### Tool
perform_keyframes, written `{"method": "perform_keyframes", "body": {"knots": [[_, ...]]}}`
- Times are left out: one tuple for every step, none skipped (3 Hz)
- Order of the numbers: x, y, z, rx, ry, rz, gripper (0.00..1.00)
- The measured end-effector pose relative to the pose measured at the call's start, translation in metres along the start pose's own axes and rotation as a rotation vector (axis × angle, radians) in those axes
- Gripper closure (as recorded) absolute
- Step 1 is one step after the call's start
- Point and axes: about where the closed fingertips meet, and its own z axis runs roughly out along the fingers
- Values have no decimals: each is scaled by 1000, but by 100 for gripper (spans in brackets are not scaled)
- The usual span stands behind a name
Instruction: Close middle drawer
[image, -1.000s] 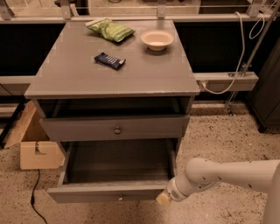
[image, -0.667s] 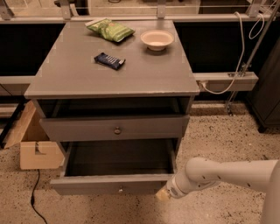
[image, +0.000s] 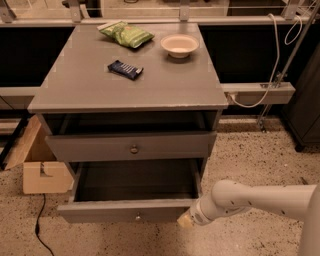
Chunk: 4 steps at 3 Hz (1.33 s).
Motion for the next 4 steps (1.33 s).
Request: {"method": "perform_keyframes", "body": {"knots": [[-8, -10, 6, 7, -40, -52, 100], [-19, -24, 8, 31, -104, -135, 100], [-25, -31, 9, 45, -142, -175, 100], [-50, -45, 8, 77, -256, -301, 100]]}}
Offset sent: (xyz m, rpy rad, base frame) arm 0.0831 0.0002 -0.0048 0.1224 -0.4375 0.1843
